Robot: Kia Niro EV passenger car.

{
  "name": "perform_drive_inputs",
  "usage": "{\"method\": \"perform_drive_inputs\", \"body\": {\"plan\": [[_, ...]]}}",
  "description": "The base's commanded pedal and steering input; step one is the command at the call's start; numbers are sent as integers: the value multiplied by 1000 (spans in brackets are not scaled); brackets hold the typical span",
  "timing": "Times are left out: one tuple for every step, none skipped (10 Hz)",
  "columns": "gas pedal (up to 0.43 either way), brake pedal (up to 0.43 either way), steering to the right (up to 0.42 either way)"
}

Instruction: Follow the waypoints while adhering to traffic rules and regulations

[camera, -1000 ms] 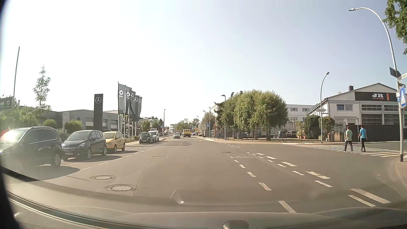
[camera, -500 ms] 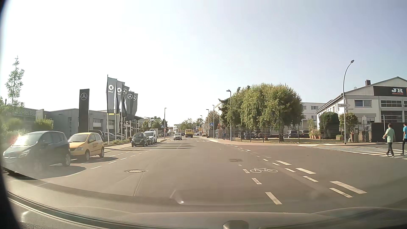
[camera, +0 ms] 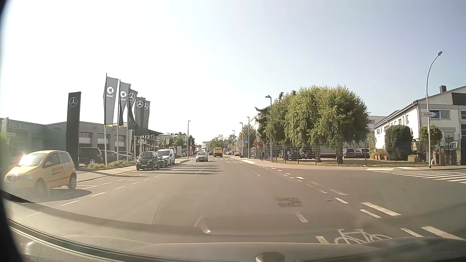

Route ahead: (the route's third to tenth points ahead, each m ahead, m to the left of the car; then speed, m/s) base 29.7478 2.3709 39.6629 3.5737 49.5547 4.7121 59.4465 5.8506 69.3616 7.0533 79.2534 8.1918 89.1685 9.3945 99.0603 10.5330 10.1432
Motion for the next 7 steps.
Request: {"method": "perform_drive_inputs", "body": {"plan": [[79, 18, -7], [79, 12, -7], [79, 18, -7], [79, 18, -7], [79, 18, -7], [79, 18, -9], [79, 18, -11]]}}
